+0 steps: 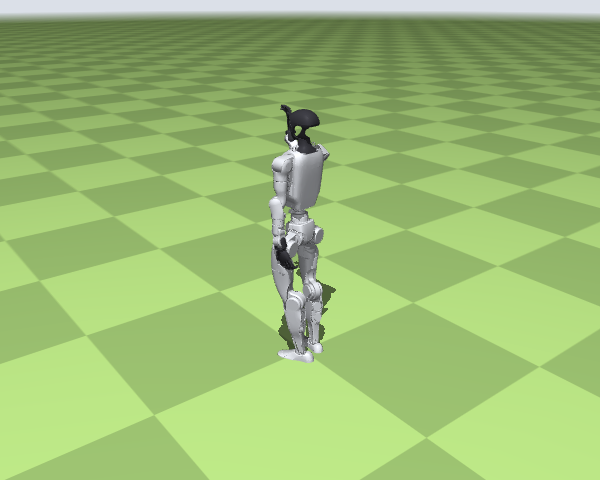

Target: Upper body actions

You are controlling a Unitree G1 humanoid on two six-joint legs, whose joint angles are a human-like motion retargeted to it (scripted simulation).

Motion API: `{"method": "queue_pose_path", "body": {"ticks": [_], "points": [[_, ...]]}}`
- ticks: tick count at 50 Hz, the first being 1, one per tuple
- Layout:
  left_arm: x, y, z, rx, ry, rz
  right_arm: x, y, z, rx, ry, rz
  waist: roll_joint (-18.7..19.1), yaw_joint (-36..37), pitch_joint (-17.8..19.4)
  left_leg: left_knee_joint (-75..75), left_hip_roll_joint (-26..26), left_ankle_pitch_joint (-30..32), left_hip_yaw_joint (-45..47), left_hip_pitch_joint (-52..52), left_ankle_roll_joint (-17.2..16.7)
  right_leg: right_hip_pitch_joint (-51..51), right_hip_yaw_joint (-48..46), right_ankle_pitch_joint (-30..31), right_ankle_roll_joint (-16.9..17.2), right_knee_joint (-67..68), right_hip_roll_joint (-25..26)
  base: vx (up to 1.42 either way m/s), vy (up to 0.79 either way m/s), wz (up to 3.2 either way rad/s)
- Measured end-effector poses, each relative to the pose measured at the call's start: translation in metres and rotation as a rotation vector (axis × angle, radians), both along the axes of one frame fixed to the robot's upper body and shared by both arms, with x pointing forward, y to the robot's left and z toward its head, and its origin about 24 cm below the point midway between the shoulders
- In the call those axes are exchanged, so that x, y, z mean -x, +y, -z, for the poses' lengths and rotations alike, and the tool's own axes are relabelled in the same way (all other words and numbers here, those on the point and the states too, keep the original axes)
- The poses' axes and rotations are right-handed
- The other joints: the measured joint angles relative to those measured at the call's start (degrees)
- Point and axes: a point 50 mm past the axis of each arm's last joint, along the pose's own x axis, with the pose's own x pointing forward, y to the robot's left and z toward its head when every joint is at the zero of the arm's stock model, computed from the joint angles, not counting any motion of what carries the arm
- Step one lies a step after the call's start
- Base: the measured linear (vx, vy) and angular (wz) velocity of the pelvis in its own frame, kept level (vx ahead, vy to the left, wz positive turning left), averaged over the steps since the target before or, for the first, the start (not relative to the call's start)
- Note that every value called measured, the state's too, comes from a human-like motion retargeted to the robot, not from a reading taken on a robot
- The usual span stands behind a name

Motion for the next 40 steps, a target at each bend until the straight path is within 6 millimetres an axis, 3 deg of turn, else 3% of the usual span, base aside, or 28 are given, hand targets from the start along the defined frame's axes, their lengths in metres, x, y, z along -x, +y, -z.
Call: {"method": "queue_pose_path", "body": {"ticks": [8, 22, 28, 32, 35, 37, 40], "points": [[-0.003, -0.002, 0.000, 0.014, -0.003, 0.005, 0.036, 0.006, 0.037, 0.011, -0.125, -0.117, 0.6, 0.6, 0.4, 0.4, 0.7, 0.0, 1.4, -0.7, -0.5, -0.9, 1.6, 0.4, -0.2, 0.0, 0.1, -0.01, 0.01, -0.14], [-0.004, -0.006, 0.001, 0.031, -0.006, 0.042, 0.039, 0.011, 0.139, 0.093, 0.290, -0.108, 1.7, 0.5, 1.5, 0.4, 1.5, -0.2, 4.7, -0.9, -0.9, -2.4, 5.1, 1.2, -0.5, 0.5, 0.5, -0.02, 0.01, -0.24], [-0.007, -0.007, 0.001, 0.039, -0.016, 0.068, 0.034, 0.015, 0.174, 0.275, 0.514, -0.036, 2.2, 0.2, 1.9, 0.3, 1.7, -0.2, 5.5, -0.7, -0.8, -2.6, 5.8, 1.4, -0.6, 0.5, 0.7, 0.00, 0.00, 0.00], [-0.009, -0.007, 0.002, 0.042, -0.025, 0.086, 0.017, 0.018, 0.206, 0.547, 0.954, -0.085, 2.4, 0.3, 2.2, 0.2, 1.7, -0.2, 6.0, -0.4, -0.7, -2.5, 6.3, 1.6, -0.7, 0.6, 0.9, 0.00, 0.00, 0.00], [-0.010, -0.007, 0.002, 0.041, -0.029, 0.093, 0.011, 0.017, 0.222, 0.628, 1.224, -0.182, 2.3, 0.6, 2.4, 0.2, 1.7, -0.2, 6.4, -0.2, -0.7, -2.4, 6.6, 1.6, -0.7, 0.6, 0.9, 0.00, 0.00, 0.00], [-0.010, -0.007, 0.002, 0.041, -0.030, 0.096, 0.011, 0.019, 0.224, 0.658, 1.287, -0.239, 2.3, 0.8, 2.4, 0.2, 1.6, -0.2, 6.4, -0.2, -0.6, -2.3, 6.6, 1.7, -0.7, 0.5, 0.9, 0.00, 0.00, 0.00], [-0.009, -0.007, 0.002, 0.040, -0.028, 0.098, 0.009, 0.019, 0.217, 0.642, 1.247, -0.221, 2.2, 0.9, 2.3, 0.1, 1.5, -0.2, 6.2, -0.1, -0.6, -2.2, 6.4, 1.6, -0.7, 0.5, 0.8, 0.00, 0.00, 0.00]]}}
